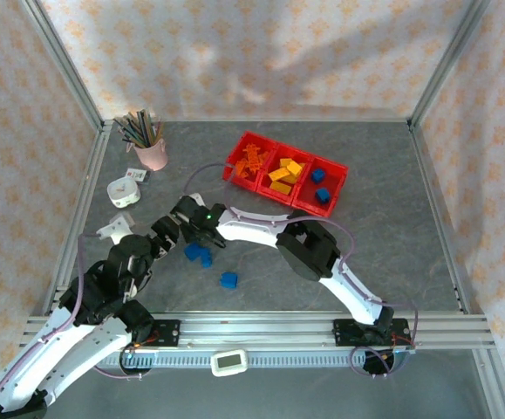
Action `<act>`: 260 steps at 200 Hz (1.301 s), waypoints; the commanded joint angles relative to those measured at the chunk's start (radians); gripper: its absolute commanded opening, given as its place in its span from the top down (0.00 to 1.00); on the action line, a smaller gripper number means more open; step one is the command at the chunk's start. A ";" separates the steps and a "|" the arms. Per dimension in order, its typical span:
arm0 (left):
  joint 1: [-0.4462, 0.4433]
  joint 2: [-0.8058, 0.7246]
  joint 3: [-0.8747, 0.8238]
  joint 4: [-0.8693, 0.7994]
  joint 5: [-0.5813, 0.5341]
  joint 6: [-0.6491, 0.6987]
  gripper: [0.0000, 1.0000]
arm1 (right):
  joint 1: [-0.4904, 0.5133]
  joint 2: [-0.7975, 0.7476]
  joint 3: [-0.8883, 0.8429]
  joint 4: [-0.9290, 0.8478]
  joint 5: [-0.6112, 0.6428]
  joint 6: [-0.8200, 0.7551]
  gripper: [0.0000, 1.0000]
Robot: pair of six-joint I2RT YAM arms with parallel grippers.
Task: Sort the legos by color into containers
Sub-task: Pick up the lego from the middle-left of the table, then place the lego in the container.
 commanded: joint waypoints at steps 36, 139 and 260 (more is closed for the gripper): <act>0.009 0.000 0.015 0.006 -0.013 0.007 0.01 | 0.000 -0.009 0.000 -0.048 0.050 -0.026 0.60; 0.009 0.067 0.009 0.190 0.142 0.109 0.01 | -0.072 -0.341 -0.288 0.095 0.010 -0.007 0.77; 0.008 0.562 0.052 0.723 0.436 0.250 0.01 | -0.519 -0.889 -0.801 0.093 0.101 0.058 0.74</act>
